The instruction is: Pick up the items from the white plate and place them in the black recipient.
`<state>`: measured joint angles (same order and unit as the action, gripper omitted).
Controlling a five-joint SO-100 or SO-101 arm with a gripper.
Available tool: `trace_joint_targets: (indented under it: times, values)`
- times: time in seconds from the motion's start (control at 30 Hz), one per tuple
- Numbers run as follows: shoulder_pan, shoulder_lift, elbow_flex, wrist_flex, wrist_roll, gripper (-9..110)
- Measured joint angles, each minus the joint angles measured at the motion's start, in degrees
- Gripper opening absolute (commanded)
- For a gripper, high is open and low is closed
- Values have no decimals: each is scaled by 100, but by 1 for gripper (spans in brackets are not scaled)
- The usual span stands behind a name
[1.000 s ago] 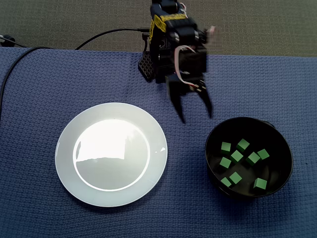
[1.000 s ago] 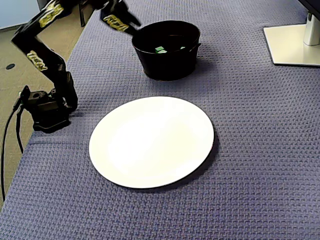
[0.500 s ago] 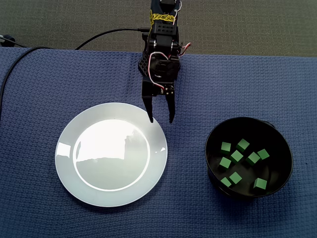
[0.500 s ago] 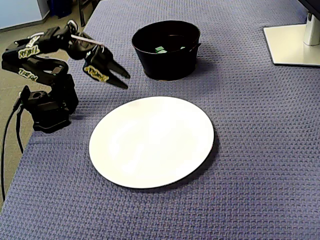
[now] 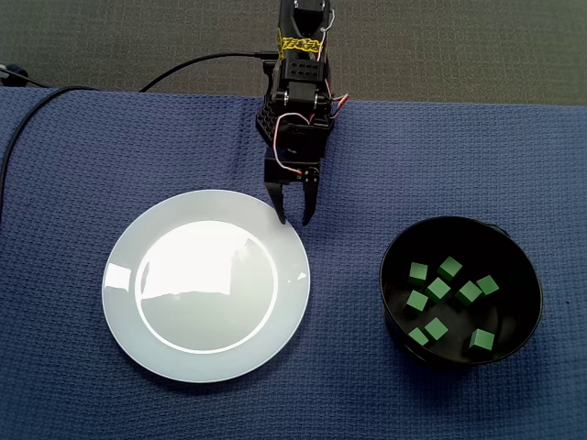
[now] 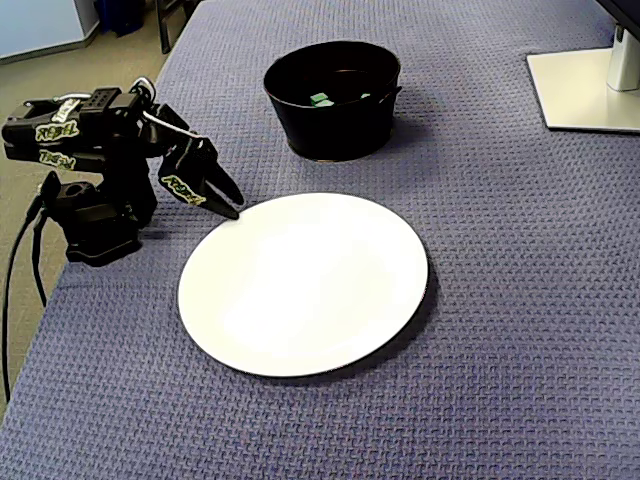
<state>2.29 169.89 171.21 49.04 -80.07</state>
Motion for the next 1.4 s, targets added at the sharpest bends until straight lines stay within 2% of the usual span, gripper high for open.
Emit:
trace_joint_targets:
  times: [0.2,0.43,0.73,1.4]
  values:
    - [-264,290,70,958,-88,2]
    - [-457,1125,53,2646,-413,0]
    - [-703,1239,44,2804,-404,2]
    - [-536,1239,44,2804,-404,2]
